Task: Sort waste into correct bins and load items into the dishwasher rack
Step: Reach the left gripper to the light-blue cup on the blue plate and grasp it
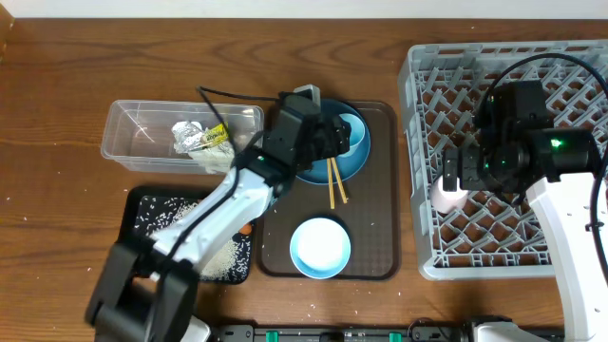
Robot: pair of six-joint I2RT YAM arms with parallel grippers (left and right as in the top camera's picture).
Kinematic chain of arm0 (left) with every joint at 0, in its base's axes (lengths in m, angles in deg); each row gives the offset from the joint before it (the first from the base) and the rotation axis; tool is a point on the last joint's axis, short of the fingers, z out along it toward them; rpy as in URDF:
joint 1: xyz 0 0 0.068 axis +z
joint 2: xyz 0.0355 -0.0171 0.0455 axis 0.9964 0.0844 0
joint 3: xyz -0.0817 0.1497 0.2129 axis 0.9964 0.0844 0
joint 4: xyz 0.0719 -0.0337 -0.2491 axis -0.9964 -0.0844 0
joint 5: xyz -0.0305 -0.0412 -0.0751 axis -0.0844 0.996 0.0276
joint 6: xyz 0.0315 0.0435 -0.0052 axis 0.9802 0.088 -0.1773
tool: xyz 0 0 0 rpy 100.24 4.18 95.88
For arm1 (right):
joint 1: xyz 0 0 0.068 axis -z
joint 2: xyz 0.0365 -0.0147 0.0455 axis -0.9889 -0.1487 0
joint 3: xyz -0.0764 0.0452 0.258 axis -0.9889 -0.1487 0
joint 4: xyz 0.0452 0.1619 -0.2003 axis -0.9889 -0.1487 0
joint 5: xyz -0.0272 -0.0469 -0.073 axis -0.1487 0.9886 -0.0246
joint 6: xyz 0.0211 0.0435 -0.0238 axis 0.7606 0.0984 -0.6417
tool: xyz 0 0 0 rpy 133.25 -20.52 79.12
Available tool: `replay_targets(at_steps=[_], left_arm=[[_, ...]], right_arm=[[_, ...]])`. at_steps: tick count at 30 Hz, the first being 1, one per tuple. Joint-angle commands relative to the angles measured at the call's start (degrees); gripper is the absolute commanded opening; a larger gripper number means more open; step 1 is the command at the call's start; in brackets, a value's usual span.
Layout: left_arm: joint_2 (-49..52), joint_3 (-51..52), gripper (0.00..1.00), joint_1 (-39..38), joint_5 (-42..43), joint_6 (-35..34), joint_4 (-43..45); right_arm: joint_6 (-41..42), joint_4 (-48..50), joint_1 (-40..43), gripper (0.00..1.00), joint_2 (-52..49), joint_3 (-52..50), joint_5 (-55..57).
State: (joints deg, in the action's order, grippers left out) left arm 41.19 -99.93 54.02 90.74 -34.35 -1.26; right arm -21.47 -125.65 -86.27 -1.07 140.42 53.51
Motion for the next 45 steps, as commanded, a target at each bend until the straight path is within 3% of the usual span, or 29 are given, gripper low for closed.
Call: replay_targets(at_steps=[1,3,12,19,32,38,45], left_arm=[[3.0,-0.6,0.56,0.0,-1.2,-0.7,2.2],[4.6,-0.6,0.50,0.0,-1.2,-0.7,3.7],[8.0,-0.6,0.49,0.0,-2.7,-1.0,4.6],[8.0,-0.6,0.26,0.0,-2.7,-1.0,4.9],[8.0,-0.6,0.25,-1.1,-7.4,-1.0,1.2],[8.0,-0.6,0.08,-1.1,-7.4,-1.0,3.6],[5.0,-0.6,0.06,-1.1,-7.3,-1.0,4.0]], right_arm=[[-0.6,0.0,0.3,0.99,0.1,0.7,0.2],[-0.6,0.0,0.3,0.99,0.1,0.7,0.2],[-0.6,0.0,0.3,0.99,0.1,0.7,0.2],[-0.6,0.0,0.3,0.99,0.1,0.7,0.2],[-0.6,0.0,0.3,0.99,0.1,0.7,0.2],[-0.6,0.0,0.3,0.99,0.1,0.7,0.2],[-0.6,0.0,0.3,0.99,0.1,0.7,0.2]])
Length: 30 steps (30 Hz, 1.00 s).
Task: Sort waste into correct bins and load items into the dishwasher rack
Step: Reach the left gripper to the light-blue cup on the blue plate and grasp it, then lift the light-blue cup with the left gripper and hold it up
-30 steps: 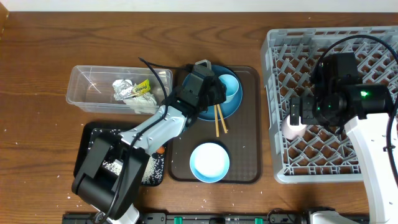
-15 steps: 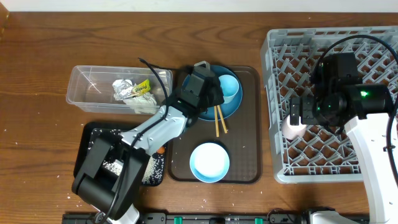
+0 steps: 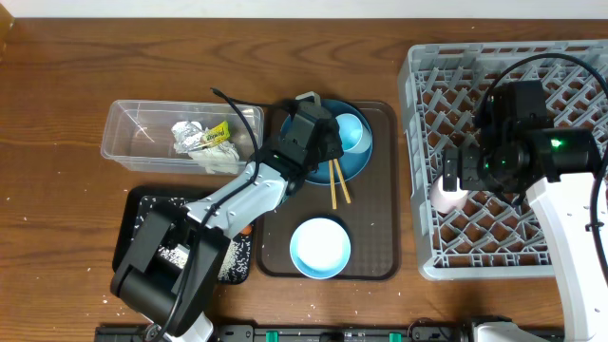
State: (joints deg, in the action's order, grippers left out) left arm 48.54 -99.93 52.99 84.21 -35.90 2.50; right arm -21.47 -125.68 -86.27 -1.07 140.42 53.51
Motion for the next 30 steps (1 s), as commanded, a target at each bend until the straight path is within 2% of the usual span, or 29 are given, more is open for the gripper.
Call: replay_targets(at_steps=[1,8,12,15,20,25,27,30], left_arm=[[-3.2,-0.6,0.06,-0.1,-0.6,0.5,0.3],[-12.9,-0.6,0.06,0.0,7.9,0.5,-1.7],[-20.0,-0.6,0.06,0.7,10.3,0.5,-6.8],[-25.0,-0.6,0.06,3.1,16.5,0.6,-11.2],[-31.8,-0.6,0.06,12.7,41.1,0.5,-17.4],[-34.0,-0.6,0.06,24.1,67.3,0.5,-17.9],[-33.9,-0.6,0.06,27.3,73.4,0.5,-18.4],[-33.9,-0.6,0.07,30.3,78.3,0.5,-21.4]], right_arm=[[-0.6,0.0,0.3,0.99,0.1,0.7,0.2],[-0.6,0.0,0.3,0.99,0.1,0.7,0.2],[-0.6,0.0,0.3,0.99,0.1,0.7,0.2],[-0.6,0.0,0.3,0.99,0.1,0.7,0.2],[-0.6,0.0,0.3,0.99,0.1,0.7,0.2],[-0.6,0.0,0.3,0.99,0.1,0.7,0.2],[-0.6,0.0,0.3,0.99,0.1,0.7,0.2],[-0.6,0.0,0.2,0.99,0.1,0.7,0.2]])
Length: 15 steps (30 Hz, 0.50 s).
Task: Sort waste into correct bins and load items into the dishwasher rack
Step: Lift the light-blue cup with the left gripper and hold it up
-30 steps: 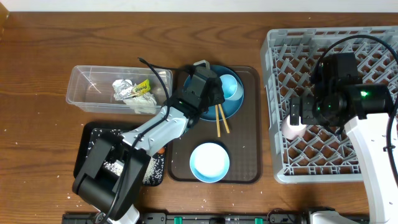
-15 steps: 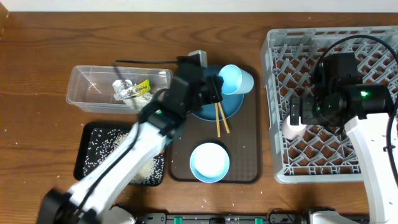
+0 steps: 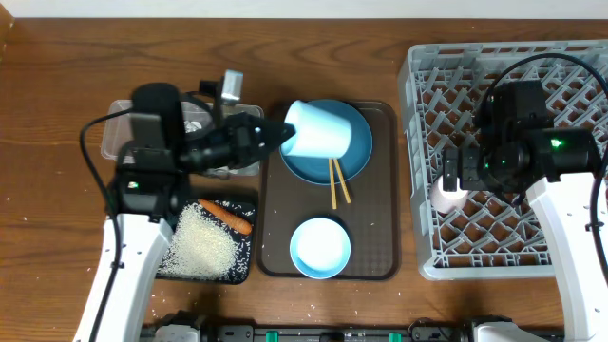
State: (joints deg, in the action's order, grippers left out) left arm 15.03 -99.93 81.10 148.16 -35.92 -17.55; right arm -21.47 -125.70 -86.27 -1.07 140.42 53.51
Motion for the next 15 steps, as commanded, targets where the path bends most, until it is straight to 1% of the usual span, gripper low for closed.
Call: replay_targets(at_steps=[1,6,9,12,13,15], left_arm=[[-0.4,-0.6,0.06,2.8,15.1,0.6,-2.1],[-0.4,-0.6,0.06,3.5,15.7,2.1,-3.1],[-0.4,-0.6,0.06,3.4,16.3,2.1,-3.1],[-0.4,-0.6,0.06,3.4,17.6,3.0,-3.1],[-0.4,-0.6,0.06,3.4,18.3,3.5,-3.1],[-0.4,-0.6,0.06,3.5,19.6,4.5,-3.1]], right_arm=[[-0.6,0.0,0.3,0.99,0.1,0.7,0.2],[-0.5,0.0,0.3,0.99,0.1,0.7,0.2],[-0.2,2.3,0.2,0.99,0.1,0.7,0.0],[1.8,1.3,0.2,0.99,0.1,0.7,-5.3],[1.5,-0.7,0.3,0.99,0.1,0.7,-7.5],[0.6,-1.3,0.3,0.99,0.2,0.7,-11.3]])
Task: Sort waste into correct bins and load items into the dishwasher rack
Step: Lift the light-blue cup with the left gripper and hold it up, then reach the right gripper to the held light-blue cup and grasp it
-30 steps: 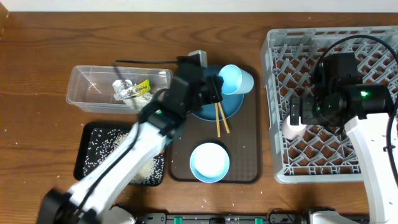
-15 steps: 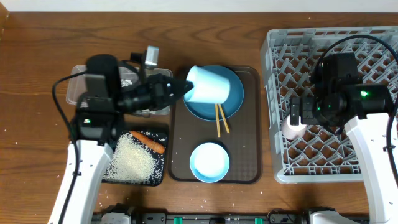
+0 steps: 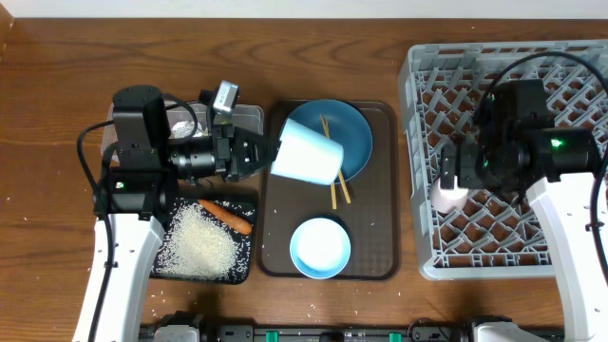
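My left gripper (image 3: 258, 157) is shut on a light-blue cup (image 3: 309, 159). It holds the cup on its side above the left part of the brown tray (image 3: 382, 190). Beneath and behind the cup lies the blue plate (image 3: 347, 133) with chopsticks (image 3: 334, 185) across it. Near the tray's front edge sits a small light-blue bowl (image 3: 320, 247). At the right stands the grey dishwasher rack (image 3: 532, 66). My right gripper (image 3: 448, 180) is down at the rack's left side, over a pale rounded item (image 3: 445, 198). Its jaws' state does not show.
A black tray (image 3: 161, 271) at the front left holds rice (image 3: 204, 249) and a carrot piece (image 3: 226, 215). My left arm largely hides the clear plastic bin (image 3: 249, 114) behind that tray. Bare wooden table (image 3: 57, 85) lies to the left and along the back.
The left gripper and the cup have shifted toward the front of the table, from over the plate's upper left to over its left edge. More of the chopsticks shows. The right arm is unchanged.
At first my left gripper reached down to the cup standing on the blue plate, and it was still there 1.5 s ago. Then the cup was lifted and tipped sideways with the arm drawn back left. Now it hangs slightly nearer the front. The right arm stayed still.
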Robot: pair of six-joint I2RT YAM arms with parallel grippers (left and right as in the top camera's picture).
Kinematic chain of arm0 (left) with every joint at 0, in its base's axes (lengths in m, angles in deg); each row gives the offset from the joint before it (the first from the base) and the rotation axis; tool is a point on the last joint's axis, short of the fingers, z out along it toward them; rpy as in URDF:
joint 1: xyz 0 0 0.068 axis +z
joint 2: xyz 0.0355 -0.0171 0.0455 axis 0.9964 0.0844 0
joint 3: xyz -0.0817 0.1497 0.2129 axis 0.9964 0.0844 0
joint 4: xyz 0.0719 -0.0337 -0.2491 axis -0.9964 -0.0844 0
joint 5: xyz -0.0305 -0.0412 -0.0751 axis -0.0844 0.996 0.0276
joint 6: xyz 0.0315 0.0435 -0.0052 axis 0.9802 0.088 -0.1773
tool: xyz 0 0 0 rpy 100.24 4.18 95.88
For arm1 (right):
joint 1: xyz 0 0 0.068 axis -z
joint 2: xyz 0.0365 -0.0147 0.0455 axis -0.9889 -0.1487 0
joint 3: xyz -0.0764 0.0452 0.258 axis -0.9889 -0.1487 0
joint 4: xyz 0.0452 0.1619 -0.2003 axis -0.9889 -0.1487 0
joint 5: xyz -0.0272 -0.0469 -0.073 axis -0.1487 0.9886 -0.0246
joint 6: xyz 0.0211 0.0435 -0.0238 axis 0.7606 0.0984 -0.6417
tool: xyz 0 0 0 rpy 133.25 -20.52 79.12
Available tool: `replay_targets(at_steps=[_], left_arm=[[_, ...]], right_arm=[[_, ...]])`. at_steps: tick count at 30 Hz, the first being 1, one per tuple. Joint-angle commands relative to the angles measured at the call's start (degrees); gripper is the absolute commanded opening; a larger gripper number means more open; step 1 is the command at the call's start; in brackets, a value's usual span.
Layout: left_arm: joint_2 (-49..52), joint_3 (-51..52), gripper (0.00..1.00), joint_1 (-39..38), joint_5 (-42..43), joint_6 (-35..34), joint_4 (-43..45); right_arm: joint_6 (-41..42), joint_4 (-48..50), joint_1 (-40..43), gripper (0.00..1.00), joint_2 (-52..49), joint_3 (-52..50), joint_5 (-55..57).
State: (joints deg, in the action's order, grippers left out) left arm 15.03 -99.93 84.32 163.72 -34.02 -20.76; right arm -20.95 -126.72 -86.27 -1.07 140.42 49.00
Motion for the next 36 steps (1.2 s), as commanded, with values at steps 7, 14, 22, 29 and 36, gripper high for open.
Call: replay_targets(at_steps=[7,14,22,29,36], left_arm=[[-0.4,-0.6,0.06,0.2,5.7,3.7,0.1],[-0.5,-0.6,0.06,-0.2,6.1,4.1,-1.7],[-0.5,-0.6,0.06,-4.5,6.0,4.3,-1.6],[-0.5,-0.6,0.06,-9.0,4.9,4.3,-1.2],[-0.4,-0.6,0.06,-9.5,-0.9,4.2,-1.1]], right_arm=[[-13.3,-0.5,1.5,0.95,2.3,0.7,-27.1],[-16.7,0.2,7.2,0.91,13.1,0.8,-38.7],[-17.4,0.5,8.9,0.99,24.5,0.7,-44.7],[-22.6,0.6,8.9,0.99,27.1,0.7,-58.9],[-26.8,-0.5,6.6,0.99,26.3,0.5,-65.3]])
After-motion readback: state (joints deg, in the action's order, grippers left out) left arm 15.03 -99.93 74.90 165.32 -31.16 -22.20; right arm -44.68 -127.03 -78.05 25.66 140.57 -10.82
